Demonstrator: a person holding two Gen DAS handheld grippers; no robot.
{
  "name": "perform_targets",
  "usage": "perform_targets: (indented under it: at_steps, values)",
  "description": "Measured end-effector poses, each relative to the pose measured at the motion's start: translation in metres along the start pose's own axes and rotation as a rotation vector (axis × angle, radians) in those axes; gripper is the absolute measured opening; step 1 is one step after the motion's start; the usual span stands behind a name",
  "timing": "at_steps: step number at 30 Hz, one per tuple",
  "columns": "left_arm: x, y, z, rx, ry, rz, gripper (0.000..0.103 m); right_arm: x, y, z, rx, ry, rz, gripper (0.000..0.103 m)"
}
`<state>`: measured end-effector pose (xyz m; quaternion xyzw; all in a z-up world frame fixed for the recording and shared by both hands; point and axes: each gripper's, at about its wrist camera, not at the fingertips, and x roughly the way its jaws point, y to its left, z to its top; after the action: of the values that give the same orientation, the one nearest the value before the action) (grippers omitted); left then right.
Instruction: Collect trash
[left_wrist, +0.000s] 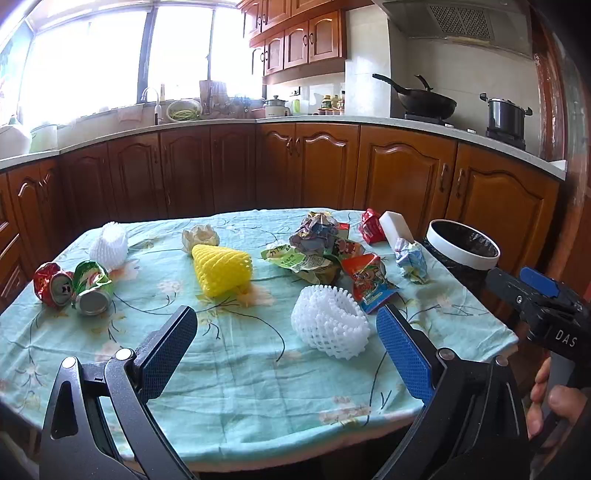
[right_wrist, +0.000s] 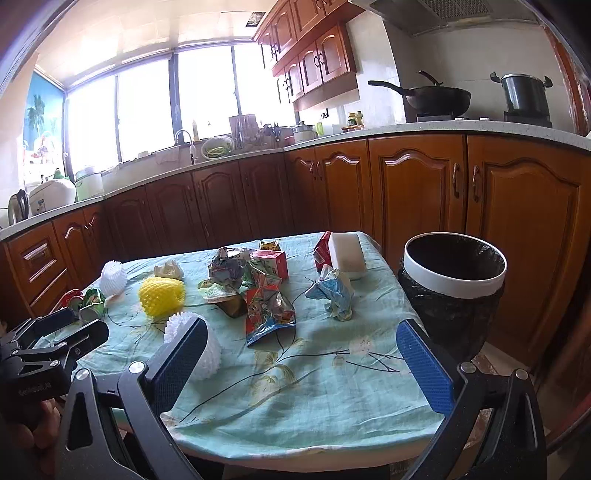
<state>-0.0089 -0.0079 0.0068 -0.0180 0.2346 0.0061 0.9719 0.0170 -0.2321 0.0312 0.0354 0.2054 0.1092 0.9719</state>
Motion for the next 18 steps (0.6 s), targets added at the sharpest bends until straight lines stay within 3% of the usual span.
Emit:
perform_targets:
  at_steps: [18]
  values:
    - [0.0023, 0.0011, 0.0004, 0.004, 0.007, 0.002, 0.100, 0.0057, 0.0004, -0.0038, 0.005, 0.001, 0.025, 0.103]
